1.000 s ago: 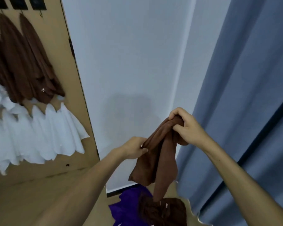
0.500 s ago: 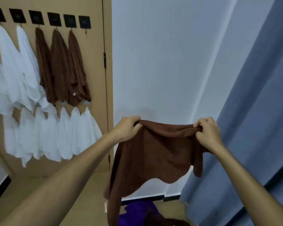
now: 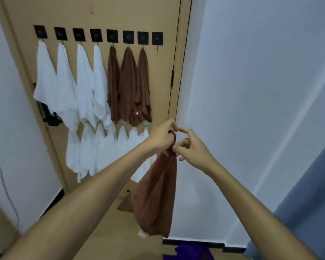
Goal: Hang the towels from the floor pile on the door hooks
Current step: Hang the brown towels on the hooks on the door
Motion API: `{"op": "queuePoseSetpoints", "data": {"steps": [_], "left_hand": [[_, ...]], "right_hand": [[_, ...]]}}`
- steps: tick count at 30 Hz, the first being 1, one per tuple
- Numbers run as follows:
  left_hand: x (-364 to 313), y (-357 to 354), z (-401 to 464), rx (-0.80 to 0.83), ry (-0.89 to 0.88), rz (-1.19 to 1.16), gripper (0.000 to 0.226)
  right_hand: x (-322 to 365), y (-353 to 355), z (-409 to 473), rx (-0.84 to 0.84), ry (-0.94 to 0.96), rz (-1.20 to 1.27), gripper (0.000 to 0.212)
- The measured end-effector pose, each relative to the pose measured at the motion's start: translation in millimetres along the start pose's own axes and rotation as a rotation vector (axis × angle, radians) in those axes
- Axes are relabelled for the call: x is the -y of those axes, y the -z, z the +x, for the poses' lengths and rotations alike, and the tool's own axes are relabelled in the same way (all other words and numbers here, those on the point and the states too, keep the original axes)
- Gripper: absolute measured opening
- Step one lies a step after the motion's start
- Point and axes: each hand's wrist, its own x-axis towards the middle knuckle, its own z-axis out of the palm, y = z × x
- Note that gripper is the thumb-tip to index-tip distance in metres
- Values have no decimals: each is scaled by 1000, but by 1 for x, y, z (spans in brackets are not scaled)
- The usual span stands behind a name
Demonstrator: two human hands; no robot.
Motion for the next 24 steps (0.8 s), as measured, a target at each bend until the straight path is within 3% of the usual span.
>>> {"op": "queuePoseSetpoints", "data": {"steps": [4,8,11,15,19,21,24], "left_hand": [[21,44,-3,-19,119,-178,34],[41,75,-5,-30,154,-233,36],[57,96,-9,-63,57,-18,29],[80,121,-10,-95,-103,322,17],[96,141,-3,-87,-187,373,18],[99,155,2,-24,-192,286,20],[103,172,7,92,-157,131,24]], "right_hand": [[24,-43,23,-7,10,-58,60],[36,-75,44,-132,65,-202,24],[43,-89,57,-176,131,-289,8],[58,-96,74,-226,198,-351,13],[69,-102,89,-101,37,-90,15],[74,-103,94,-30,-15,83,19],[80,-101,105,9,20,115,21]]}}
